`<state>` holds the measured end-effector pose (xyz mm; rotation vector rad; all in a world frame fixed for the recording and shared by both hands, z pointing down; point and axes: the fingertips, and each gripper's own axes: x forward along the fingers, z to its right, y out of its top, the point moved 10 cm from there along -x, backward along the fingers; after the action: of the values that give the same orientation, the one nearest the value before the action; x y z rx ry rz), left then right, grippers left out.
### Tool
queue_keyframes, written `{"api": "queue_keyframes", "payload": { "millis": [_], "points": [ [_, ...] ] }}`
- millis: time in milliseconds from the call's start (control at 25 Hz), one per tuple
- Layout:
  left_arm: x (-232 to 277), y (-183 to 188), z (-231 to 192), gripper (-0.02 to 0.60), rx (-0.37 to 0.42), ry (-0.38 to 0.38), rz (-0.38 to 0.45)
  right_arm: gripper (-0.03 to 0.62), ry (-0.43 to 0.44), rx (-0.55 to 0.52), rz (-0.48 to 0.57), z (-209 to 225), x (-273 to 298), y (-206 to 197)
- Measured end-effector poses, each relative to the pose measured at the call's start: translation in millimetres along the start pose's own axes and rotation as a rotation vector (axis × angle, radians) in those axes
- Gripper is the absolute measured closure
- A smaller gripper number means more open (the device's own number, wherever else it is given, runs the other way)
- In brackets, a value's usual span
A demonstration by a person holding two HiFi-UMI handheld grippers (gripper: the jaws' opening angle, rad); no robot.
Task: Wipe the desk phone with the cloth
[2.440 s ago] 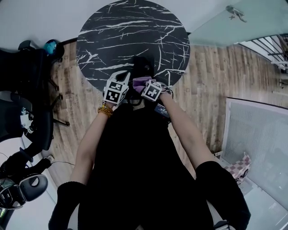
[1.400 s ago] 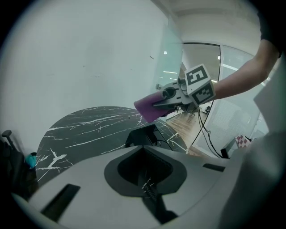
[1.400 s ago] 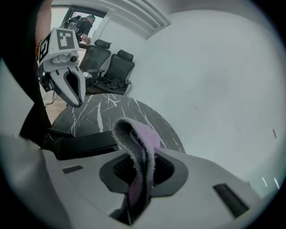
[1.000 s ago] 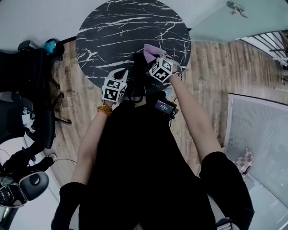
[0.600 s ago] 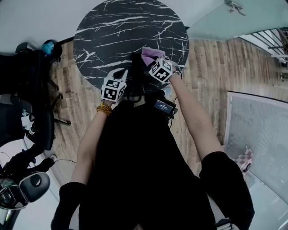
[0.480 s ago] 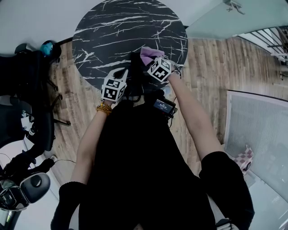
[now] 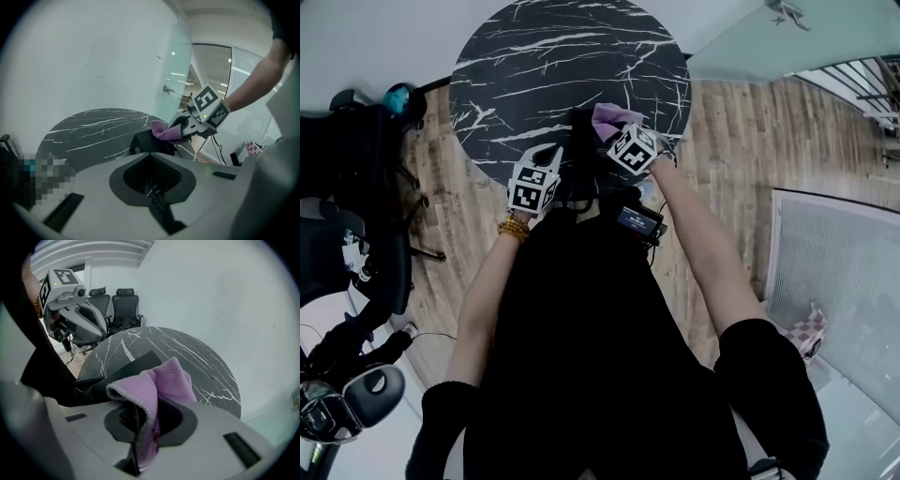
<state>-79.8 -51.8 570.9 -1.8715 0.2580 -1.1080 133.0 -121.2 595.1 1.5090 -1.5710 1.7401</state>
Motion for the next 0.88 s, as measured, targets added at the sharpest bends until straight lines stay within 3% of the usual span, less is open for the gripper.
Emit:
{"api": "queue_keyframes", "payload": {
  "millis": [880],
  "points": [
    [2,-2,10,0.568,0.019,-0.019,0.003,0.535,0.109,0.028,-0.063,-48,6,-27]
  ]
}}
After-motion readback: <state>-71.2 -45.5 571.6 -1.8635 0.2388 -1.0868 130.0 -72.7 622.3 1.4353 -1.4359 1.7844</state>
